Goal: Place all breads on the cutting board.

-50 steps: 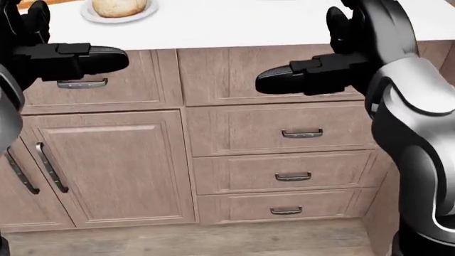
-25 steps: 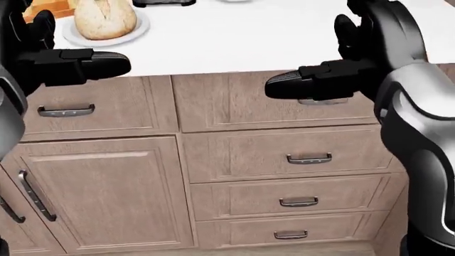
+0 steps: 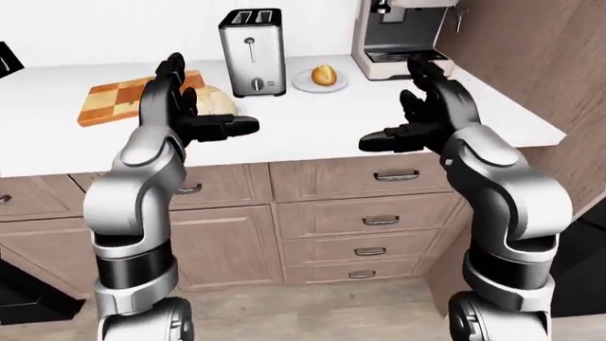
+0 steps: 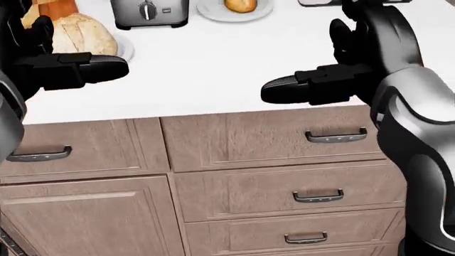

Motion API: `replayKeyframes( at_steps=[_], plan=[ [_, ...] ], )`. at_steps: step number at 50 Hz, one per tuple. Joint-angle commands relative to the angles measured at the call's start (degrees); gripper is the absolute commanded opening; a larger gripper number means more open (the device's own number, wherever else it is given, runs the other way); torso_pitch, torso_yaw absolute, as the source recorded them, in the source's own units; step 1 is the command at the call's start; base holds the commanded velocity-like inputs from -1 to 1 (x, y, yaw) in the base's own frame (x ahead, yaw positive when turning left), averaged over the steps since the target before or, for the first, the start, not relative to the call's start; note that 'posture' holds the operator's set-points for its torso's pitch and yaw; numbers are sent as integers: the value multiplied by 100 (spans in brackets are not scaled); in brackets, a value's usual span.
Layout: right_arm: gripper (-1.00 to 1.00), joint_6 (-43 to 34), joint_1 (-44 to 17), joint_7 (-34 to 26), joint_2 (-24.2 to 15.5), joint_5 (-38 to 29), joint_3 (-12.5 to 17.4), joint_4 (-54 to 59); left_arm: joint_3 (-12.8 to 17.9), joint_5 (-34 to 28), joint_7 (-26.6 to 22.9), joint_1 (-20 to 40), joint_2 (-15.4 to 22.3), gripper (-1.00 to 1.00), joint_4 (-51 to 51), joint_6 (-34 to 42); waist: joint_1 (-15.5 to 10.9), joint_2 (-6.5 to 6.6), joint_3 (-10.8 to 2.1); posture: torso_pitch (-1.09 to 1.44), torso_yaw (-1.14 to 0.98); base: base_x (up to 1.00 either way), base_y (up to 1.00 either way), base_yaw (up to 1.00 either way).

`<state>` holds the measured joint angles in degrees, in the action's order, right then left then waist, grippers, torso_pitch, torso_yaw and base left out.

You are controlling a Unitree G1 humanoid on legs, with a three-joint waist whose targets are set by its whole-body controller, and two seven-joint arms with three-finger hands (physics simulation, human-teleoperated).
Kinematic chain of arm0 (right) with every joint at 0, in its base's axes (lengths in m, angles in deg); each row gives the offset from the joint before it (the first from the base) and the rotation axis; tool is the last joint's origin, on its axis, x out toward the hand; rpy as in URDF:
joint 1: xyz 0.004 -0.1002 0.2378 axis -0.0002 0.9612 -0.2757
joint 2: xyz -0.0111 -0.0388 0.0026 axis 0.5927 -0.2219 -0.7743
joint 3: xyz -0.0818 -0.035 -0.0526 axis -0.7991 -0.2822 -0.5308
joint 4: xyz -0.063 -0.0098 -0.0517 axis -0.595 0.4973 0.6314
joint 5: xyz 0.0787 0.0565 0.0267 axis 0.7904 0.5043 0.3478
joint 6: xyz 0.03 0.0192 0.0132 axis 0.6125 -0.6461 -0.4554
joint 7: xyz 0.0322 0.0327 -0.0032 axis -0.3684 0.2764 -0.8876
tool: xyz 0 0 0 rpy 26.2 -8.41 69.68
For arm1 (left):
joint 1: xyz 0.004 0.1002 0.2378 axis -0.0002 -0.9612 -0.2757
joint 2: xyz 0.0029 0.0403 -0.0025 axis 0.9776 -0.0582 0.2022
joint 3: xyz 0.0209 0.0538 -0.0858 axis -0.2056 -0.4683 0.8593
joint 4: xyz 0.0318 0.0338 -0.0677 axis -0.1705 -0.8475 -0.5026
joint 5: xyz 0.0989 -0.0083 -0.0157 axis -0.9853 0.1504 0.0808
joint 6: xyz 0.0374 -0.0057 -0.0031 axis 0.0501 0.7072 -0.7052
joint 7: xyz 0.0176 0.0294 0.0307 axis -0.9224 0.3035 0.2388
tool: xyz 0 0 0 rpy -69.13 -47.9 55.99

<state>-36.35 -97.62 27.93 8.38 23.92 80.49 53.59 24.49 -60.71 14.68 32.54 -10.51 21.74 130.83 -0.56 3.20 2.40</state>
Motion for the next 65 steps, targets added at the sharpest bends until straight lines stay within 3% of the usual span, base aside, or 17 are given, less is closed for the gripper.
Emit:
replayKeyframes(
  at_steps=[1,6,9,10,12,19,22,31,40,43,47,49,51,55,60,61,65],
  plan=[
    [100,188,-246,78,-107,-62,159,-225,1,57,-32,261,54,100,251,-226,37,-2,-179,0,0,28,0,0],
    [100,109,-253,131,-86,-38,151,-308,12,99,-16,335,92,100,187,-270,-35,-292,-126,0,0,27,0,0],
    [100,130,-237,138,-78,-20,168,-286,-14,101,-10,339,89,100,149,-303,-63,-717,-224,0,0,23,0,0],
    [100,185,-203,137,-72,-16,170,-258,-28,98,-1,330,81,100,164,-294,-18,-559,-209,0,0,16,0,0],
    [100,95,-229,166,-17,71,195,-375,-31,103,8,307,67,100,190,-284,-82,-692,-175,0,0,11,0,26],
    [100,128,-230,235,-150,52,131,-300,-21,113,24,316,70,100,208,-264,45,-431,-116,0,0,7,0,65],
    [100,138,-219,252,-145,7,160,-296,-14,128,30,301,75,100,238,-249,90,-87,-159,0,0,0,0,0],
    [100,61,-344,234,-169,-47,167,-282,50,215,101,328,120,100,292,-192,58,-399,-59,0,0,0,0,0],
    [100,52,-419,207,-197,-21,203,-306,26,229,98,354,160,100,224,-246,63,-281,-304,0,0,2,1,0],
    [100,89,-413,185,-244,-56,175,-245,42,249,105,402,194,100,302,-181,21,-469,-15,0,0,22,11,0],
    [100,98,-442,170,-264,-81,183,-216,96,219,88,440,347,100,452,-156,82,-187,-103,0,0,0,0,0],
    [100,42,-545,166,-291,-96,185,-196,148,210,52,460,428,100,449,-167,131,-256,-36,0,0,0,0,0],
    [100,46,-595,140,-321,-121,163,-169,187,222,31,523,507,100,467,-120,112,-209,-236,0,0,4,0,0],
    [100,77,-731,80,-344,-231,89,63,222,228,51,625,602,100,484,-97,-4,-142,218,0,0,24,0,0],
    [100,189,-774,26,-311,-288,93,150,257,263,68,671,656,100,464,-74,18,-571,-53,0,0,3,0,0],
    [100,183,-766,20,-305,-300,89,134,259,271,68,697,673,100,452,-72,50,-312,-19,0,0,21,0,0],
    [100,105,-790,4,-269,-332,70,98,272,309,71,781,736,100,440,-38,18,-344,-45,0,0,24,0,0]
  ],
)
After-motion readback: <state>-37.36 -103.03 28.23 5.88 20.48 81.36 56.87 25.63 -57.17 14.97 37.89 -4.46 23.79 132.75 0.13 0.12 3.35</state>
